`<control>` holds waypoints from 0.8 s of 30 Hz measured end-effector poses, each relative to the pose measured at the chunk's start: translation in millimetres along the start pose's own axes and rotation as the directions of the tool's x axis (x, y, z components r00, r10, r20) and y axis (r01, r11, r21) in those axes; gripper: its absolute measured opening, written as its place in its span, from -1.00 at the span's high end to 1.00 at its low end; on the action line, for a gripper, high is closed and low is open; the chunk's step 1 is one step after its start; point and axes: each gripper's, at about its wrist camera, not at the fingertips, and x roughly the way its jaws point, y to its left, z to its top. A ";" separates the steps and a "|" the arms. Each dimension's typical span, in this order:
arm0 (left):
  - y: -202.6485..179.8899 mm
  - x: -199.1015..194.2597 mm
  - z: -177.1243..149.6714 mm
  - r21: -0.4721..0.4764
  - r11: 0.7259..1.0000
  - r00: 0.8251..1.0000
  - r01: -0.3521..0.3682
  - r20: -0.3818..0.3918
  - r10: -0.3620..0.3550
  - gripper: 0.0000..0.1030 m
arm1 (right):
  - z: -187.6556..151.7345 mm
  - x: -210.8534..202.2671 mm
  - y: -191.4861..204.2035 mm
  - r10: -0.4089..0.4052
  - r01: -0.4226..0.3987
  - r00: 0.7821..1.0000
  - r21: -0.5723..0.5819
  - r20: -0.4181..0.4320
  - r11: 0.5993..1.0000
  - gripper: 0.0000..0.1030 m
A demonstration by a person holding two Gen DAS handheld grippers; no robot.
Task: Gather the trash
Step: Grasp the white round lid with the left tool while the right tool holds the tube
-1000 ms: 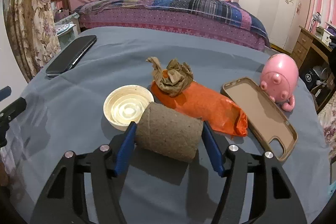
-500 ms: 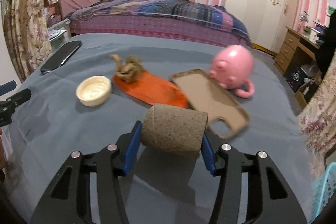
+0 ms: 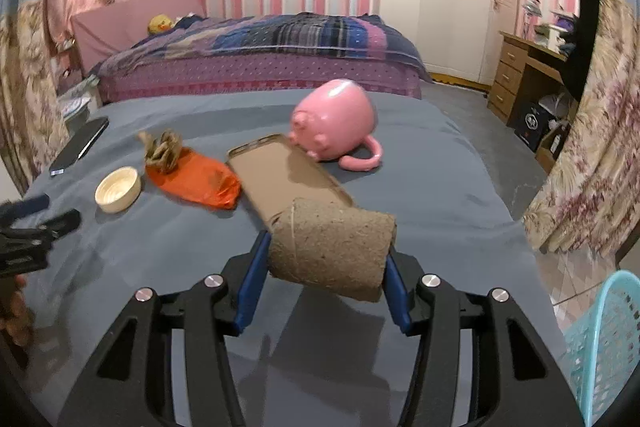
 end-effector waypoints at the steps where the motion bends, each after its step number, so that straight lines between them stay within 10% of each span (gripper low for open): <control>1: -3.6 6.5 3.7 -0.007 1.000 1.000 0.007 -0.014 -0.007 -0.89 | 0.0 0.1 -2.4 0.002 -0.002 1.000 0.007 0.000 1.000 -0.01; 9: -28.2 43.3 25.0 0.022 1.000 0.997 -0.012 -0.074 0.013 -0.87 | 0.5 0.6 -10.8 -0.001 0.001 1.000 0.030 0.006 1.000 -0.01; 16: -33.8 54.5 29.8 0.037 0.999 0.995 -0.009 -0.104 0.013 -0.20 | 0.5 1.0 -11.6 0.000 0.000 1.000 0.030 0.003 1.000 -0.01; 24: -35.3 30.1 15.5 0.010 1.000 0.996 0.028 -0.082 -0.027 -0.17 | -3.6 -0.5 -7.3 0.002 -0.002 1.000 0.009 0.000 1.000 -0.01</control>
